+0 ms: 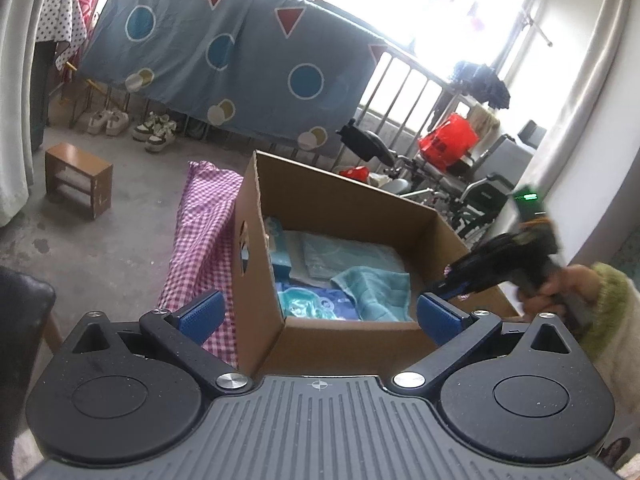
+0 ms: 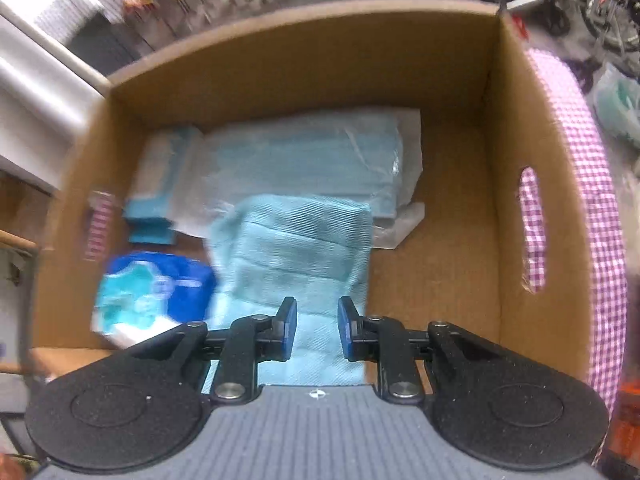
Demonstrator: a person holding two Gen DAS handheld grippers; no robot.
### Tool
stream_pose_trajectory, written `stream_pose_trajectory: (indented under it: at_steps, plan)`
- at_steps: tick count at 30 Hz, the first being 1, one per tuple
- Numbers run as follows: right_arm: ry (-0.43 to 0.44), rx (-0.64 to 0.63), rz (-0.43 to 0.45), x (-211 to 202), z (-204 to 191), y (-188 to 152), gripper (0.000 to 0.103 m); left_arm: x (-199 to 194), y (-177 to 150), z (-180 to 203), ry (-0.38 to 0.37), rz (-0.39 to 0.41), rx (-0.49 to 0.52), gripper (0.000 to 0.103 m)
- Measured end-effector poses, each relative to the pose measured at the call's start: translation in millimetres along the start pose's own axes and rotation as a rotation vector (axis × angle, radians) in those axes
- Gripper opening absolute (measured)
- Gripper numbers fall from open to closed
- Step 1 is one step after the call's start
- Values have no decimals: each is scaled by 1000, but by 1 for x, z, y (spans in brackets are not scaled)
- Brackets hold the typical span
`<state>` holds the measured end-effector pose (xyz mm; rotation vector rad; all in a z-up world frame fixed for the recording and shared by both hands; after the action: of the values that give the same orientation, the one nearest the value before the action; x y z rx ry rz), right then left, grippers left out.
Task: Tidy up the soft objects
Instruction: 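Open both grippers to release the towel in the box and withdraw, then grasp the pink-and-white plush toy with the left gripper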
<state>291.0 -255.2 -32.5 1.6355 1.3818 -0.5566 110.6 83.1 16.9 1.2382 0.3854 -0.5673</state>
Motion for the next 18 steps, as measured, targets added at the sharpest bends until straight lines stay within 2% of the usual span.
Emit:
stream_pose_trajectory:
  at_steps: [2, 3, 4, 6, 8, 12, 15, 18]
  plan:
    - [42, -29, 71, -26, -8, -14, 47, -3, -2, 0, -3, -2, -4, 103]
    - [54, -43, 122, -42, -11, -23, 64, -4, -2, 1, -6, -3, -2, 103]
    - [62, -68, 183, -61, -17, -35, 69, -5, -3, 1, -7, -3, 2, 103]
    - [76, -111, 267, -86, -24, -54, 70, -9, -5, 6, -16, -3, 14, 103]
    - [92, -118, 361, -115, -28, -80, 75, -10, -8, 11, -30, -13, 33, 103]
    - [167, -97, 508, -150, -23, -126, 101, -6, -19, 28, -82, -63, 57, 103]
    - [228, -57, 564, -156, -13, -165, 103, 1, -32, 48, -126, -119, 92, 103]
    - [249, 17, 599, -150, 1, -196, 103, 10, -49, 73, -166, -174, 154, 103]
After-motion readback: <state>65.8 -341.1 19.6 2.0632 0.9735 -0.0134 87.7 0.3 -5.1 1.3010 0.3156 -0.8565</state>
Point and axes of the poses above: each gripper's, at about its wrist camera, not at the fingertips, and x roughly the way its jaws point, z to its right, y to its top, the point moved 2 cm from there along x, roughly the way its jaws point, and after that the axes turned 15 degrees about y, right-handed, at the moved point
